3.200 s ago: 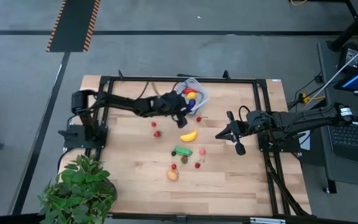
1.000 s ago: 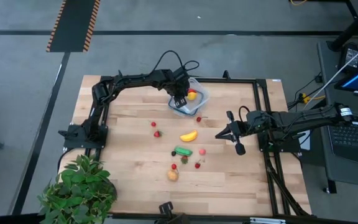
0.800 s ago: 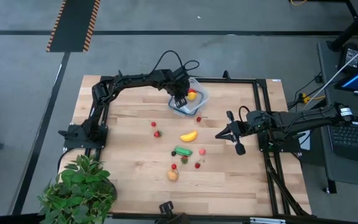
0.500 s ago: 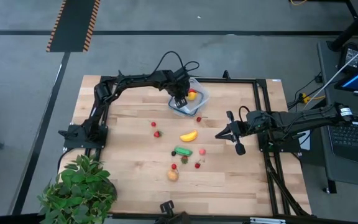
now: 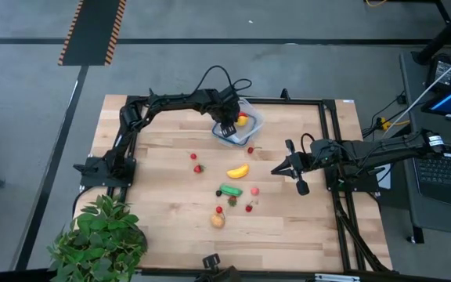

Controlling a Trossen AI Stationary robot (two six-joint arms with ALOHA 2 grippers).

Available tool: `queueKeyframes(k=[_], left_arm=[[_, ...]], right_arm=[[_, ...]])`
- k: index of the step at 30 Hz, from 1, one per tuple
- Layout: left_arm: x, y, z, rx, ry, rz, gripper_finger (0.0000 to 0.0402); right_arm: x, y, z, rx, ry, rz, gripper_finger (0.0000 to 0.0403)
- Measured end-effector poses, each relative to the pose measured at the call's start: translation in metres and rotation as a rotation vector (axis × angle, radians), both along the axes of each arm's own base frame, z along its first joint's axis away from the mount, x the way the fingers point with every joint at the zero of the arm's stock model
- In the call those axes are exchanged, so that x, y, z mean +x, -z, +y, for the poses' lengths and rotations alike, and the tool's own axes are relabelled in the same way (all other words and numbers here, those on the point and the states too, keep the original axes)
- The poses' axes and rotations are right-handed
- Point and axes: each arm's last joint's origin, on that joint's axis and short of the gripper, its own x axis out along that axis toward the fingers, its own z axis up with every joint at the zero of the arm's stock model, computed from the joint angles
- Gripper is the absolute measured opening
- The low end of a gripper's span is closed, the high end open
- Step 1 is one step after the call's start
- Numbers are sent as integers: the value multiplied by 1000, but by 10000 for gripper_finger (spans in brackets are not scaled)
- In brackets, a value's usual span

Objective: Pick and placing Produce into tupperware
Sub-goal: Put the violet eggplant into the transparent container, then put the green pea into the transparent container

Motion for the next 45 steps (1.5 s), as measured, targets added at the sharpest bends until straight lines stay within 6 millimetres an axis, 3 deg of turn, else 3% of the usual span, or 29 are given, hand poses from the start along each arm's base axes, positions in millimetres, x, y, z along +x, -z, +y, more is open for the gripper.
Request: queueKeyframes(k=[2, 8, 14, 25, 36, 45], left_arm=[[0, 0, 0, 0, -2, 0, 110], [0, 0, 0, 34, -23, 19, 168], [0, -4, 0, 40, -21, 31, 170], [23, -78, -10, 93, 18, -70, 156], [35, -110, -71, 165, 147, -87, 156], [43, -110, -128, 181, 266, -121, 158]], right_arm=[[0, 0, 0, 0, 0, 0, 26], [0, 0, 0, 0, 0, 2, 26], [0, 0, 0, 0, 0, 3, 26], [-1, 2, 0, -1, 0, 19, 26], [-3, 6, 0, 19, 11, 71, 26], [-3, 7, 0, 21, 10, 78, 26]])
